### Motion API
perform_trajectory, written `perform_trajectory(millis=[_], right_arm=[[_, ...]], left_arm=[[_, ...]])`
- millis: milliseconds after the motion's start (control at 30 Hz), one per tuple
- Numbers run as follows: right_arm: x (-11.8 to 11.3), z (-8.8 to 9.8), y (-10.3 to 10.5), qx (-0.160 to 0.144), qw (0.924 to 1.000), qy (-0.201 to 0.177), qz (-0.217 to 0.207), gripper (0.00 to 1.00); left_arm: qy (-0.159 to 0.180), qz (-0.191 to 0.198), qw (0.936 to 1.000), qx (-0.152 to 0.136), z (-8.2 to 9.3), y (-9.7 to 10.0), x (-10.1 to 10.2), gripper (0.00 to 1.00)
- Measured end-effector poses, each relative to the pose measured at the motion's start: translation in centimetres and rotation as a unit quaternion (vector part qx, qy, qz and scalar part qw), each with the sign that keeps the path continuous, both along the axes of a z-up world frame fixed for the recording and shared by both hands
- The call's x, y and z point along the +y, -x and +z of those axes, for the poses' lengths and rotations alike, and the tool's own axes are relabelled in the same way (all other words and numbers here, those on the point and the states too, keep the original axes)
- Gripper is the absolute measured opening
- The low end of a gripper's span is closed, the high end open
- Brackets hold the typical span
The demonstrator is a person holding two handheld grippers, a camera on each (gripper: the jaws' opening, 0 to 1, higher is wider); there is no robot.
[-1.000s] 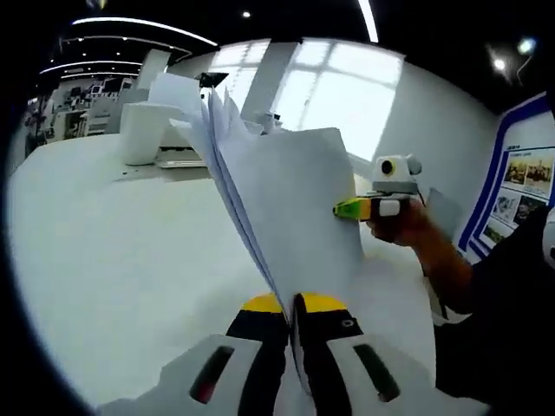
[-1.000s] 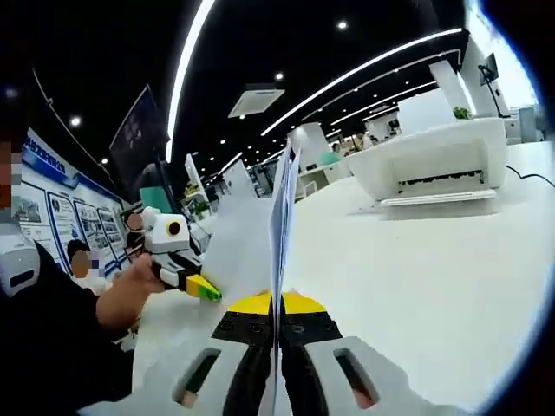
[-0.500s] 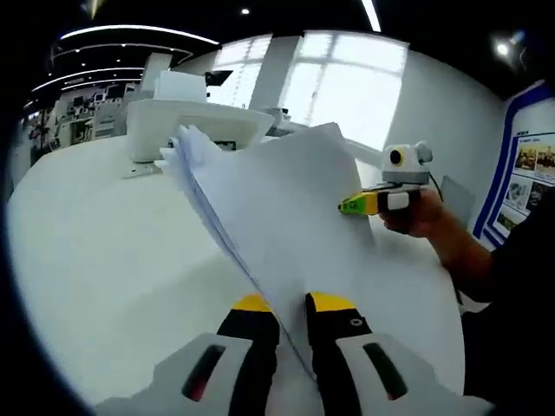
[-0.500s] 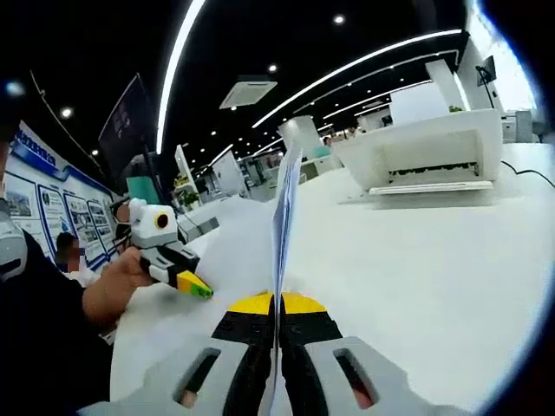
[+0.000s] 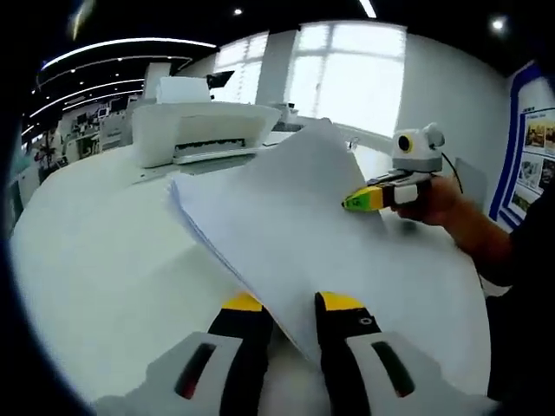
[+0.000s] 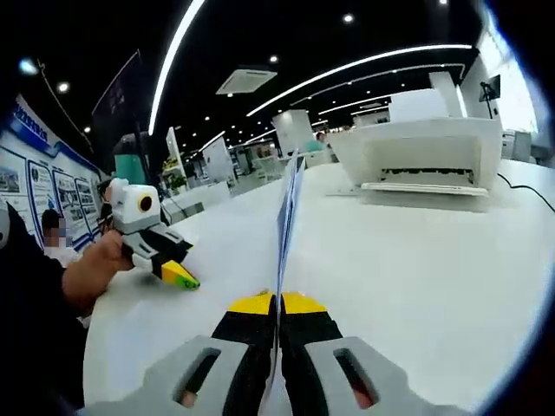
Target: Organize the stack of printing papers by aligning and flattening the scattered papers on the table
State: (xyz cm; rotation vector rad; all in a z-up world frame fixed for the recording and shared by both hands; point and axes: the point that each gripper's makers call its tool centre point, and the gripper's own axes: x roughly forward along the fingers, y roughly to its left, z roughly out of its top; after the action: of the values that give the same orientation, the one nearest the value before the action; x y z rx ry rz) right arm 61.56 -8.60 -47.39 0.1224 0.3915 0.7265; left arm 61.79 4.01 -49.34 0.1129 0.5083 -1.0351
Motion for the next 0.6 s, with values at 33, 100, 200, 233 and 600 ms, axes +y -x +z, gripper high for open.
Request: perform_trajectory(millis=[33,100,200,233,600], right_arm=[[0.0,-0.2,-0.1,-0.001,1.0,0.006,-0.001,0.0],[-0.1,-0.5,-0.3,-0.003,0.9998,0.017,-0.003,0.0],[-0.3,-0.9,-0.5,-0.003,0.9996,0.027,-0.007,0.0],[-0.4,-1.0,-0.6,-0.004,0.9995,0.031,-0.007,0.0],[-0.5,-1.7,-0.7,-0.012,0.9971,0.074,-0.009,0.0]], left_arm=[[-0.002,0.0,1.0,-0.002,0.0,0.0,0.0,0.27],[-0.005,0.002,1.0,-0.007,-0.1,-0.1,0.1,0.28],[-0.005,0.007,0.9999,-0.014,-0.1,-0.4,0.2,0.3],[-0.006,0.009,0.9998,-0.016,-0.1,-0.4,0.3,0.3],[-0.034,0.031,0.9965,-0.07,0.1,-1.3,0.7,0.42]])
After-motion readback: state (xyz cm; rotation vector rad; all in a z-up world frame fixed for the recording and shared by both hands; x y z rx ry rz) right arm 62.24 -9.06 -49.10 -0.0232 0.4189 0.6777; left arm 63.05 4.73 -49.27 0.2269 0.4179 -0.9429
